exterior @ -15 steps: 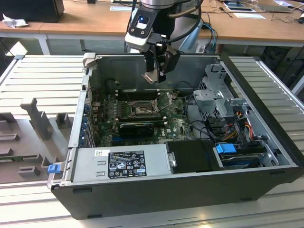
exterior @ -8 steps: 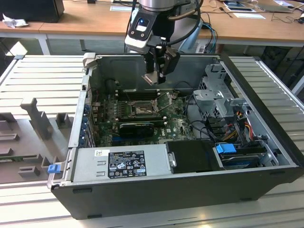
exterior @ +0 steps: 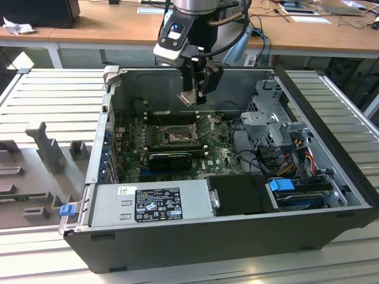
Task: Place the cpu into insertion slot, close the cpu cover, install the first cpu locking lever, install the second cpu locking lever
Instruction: 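Place the cpu into insertion slot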
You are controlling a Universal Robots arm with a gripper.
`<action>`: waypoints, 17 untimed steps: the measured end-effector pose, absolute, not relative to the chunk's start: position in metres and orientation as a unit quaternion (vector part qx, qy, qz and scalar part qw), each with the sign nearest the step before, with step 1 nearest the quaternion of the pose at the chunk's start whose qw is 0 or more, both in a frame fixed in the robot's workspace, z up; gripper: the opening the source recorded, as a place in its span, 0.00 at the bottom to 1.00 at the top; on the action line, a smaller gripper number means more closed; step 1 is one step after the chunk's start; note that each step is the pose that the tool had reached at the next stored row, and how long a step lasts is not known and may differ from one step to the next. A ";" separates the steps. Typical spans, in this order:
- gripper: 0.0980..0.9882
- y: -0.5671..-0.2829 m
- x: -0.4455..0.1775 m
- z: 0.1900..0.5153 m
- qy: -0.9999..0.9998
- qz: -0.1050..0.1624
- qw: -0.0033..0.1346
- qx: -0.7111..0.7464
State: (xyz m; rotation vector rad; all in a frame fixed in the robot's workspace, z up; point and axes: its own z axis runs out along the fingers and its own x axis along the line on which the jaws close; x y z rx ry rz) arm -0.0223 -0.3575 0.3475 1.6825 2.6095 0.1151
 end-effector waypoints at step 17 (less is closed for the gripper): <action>0.48 -0.358 -0.025 0.344 0.823 0.037 0.018 0.567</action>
